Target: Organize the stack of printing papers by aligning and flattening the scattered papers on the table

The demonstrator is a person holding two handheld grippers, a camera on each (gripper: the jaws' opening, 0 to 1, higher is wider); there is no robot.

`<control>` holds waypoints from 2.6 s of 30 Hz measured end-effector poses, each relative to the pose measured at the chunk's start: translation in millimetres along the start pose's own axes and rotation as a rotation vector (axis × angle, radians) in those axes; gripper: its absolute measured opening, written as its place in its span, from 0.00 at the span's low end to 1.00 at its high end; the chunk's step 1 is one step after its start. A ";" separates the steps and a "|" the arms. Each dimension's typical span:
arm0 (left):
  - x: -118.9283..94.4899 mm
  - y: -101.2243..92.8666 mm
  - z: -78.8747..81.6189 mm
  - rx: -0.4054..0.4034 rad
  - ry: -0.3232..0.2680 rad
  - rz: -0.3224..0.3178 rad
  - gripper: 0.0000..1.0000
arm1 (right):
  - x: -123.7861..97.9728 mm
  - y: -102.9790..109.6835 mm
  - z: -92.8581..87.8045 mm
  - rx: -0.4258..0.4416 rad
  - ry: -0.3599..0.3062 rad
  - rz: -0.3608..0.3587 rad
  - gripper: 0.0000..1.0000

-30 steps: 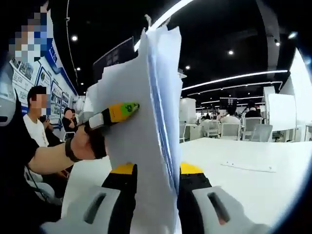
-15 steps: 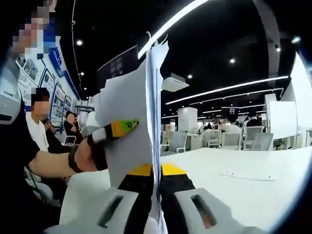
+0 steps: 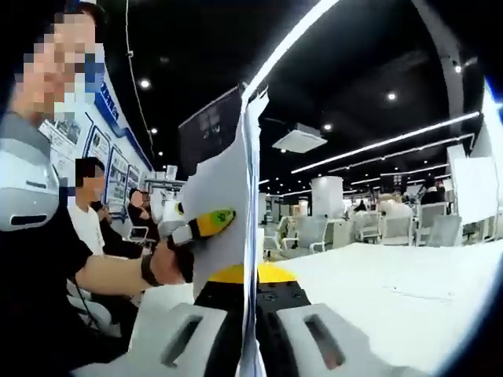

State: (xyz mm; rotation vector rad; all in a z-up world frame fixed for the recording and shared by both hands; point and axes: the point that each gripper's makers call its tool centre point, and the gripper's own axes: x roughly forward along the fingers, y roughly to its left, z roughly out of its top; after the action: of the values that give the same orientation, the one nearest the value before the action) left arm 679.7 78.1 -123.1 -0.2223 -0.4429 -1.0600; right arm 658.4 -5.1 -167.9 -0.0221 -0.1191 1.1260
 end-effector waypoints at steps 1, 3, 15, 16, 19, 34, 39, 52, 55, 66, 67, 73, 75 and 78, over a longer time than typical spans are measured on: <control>-1.8 1.5 1.5 0.001 -0.005 0.005 0.22 | -1.5 -2.0 3.0 -0.035 0.012 -0.013 0.00; -5.6 5.5 5.5 0.012 -0.005 0.017 0.26 | -4.0 -4.2 8.0 -0.079 0.028 -0.024 0.00; -44.5 38.7 59.1 0.232 0.045 0.114 0.37 | -13.6 -7.5 20.9 -0.263 0.136 -0.047 0.00; -46.8 41.7 66.3 0.266 0.052 0.131 0.43 | -12.4 -6.6 20.3 -0.265 0.136 -0.045 0.00; -46.7 36.2 89.3 0.377 0.069 0.131 0.70 | -4.4 3.2 13.7 -0.270 0.152 -0.022 0.00; -39.9 -4.6 35.2 0.632 0.653 -0.147 0.33 | 13.5 28.7 -2.0 -0.321 0.204 0.054 0.00; -47.5 -8.1 18.7 0.607 0.692 -0.181 0.06 | 10.9 23.4 -5.0 -0.326 0.222 0.032 0.00; -41.9 -19.6 29.7 0.364 0.565 -0.117 0.04 | -0.5 -0.1 18.3 -0.245 0.112 -0.066 0.12; -41.2 -21.7 40.6 0.262 0.490 -0.119 0.04 | -9.3 -19.5 20.0 -0.218 0.099 -0.139 0.28; -49.4 -17.5 76.5 -0.010 0.250 -0.152 0.04 | -36.1 -31.9 38.6 0.158 -0.155 -0.031 0.47; -50.1 -15.4 78.8 -0.048 0.223 -0.151 0.04 | -34.9 -28.6 38.0 0.195 -0.162 -0.002 0.46; -53.0 -7.0 61.1 -0.112 0.202 -0.112 0.05 | -33.0 -22.7 40.9 0.105 -0.204 0.001 0.17; -55.2 5.6 42.0 -0.142 0.212 -0.027 0.05 | -32.1 -26.8 36.5 0.060 -0.171 -0.035 0.14; -56.8 19.8 16.6 -0.111 0.247 0.076 0.05 | -31.9 -36.9 24.0 0.052 -0.111 -0.086 0.10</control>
State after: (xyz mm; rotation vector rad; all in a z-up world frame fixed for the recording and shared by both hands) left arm 669.6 138.8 -133.4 -0.2016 -0.1524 -1.0235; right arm 675.5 -50.7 -143.9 0.0910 -0.1884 1.0445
